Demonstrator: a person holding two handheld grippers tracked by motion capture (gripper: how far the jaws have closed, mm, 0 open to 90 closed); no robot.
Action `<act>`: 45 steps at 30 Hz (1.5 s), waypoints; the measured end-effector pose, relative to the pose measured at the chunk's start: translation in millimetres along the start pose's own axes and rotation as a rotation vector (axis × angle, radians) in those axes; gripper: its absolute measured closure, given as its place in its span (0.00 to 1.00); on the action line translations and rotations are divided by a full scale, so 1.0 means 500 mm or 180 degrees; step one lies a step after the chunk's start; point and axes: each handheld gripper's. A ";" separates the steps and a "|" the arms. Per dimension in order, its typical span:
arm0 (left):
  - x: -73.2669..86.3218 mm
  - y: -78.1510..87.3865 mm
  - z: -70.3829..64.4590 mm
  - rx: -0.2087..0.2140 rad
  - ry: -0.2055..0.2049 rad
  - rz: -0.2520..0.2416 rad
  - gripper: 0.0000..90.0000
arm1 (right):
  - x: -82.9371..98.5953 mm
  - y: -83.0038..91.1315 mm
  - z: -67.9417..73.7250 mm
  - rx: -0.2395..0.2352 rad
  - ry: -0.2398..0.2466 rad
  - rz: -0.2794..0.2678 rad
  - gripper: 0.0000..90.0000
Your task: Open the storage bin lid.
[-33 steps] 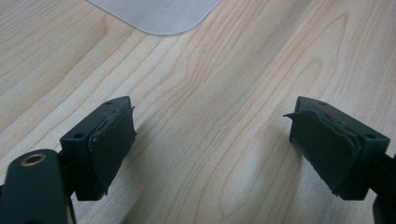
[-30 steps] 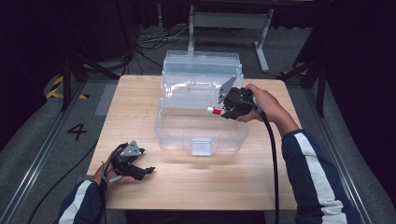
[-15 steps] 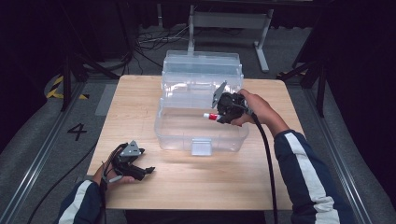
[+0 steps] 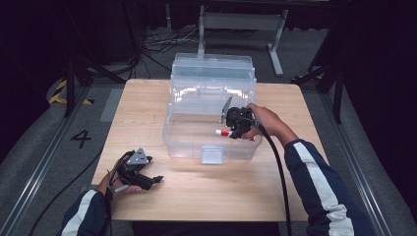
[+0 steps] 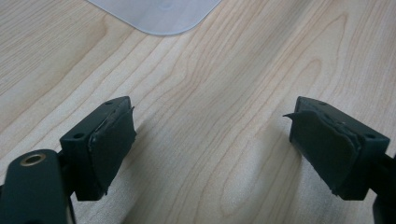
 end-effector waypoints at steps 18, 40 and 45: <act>0.000 0.000 0.000 0.0002 0.0000 0.0000 0.16 | 0.007 -0.030 0.016 -0.0186 0.0048 0.0093 0.78; 0.000 0.000 0.000 0.0000 -0.0001 -0.0001 0.16 | 0.014 -0.026 0.012 -0.0173 -0.0019 0.0031 0.75; 0.000 0.000 0.000 -0.0002 -0.0002 -0.0001 0.16 | 0.019 -0.017 0.012 -0.0146 -0.0050 -0.0083 0.74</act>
Point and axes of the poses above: each handheld gripper's, and its own axes: y roughly backward along the jaws, x roughly out of its underside, z roughly to its left, and after that the axes turned 2 degrees about y, right-handed
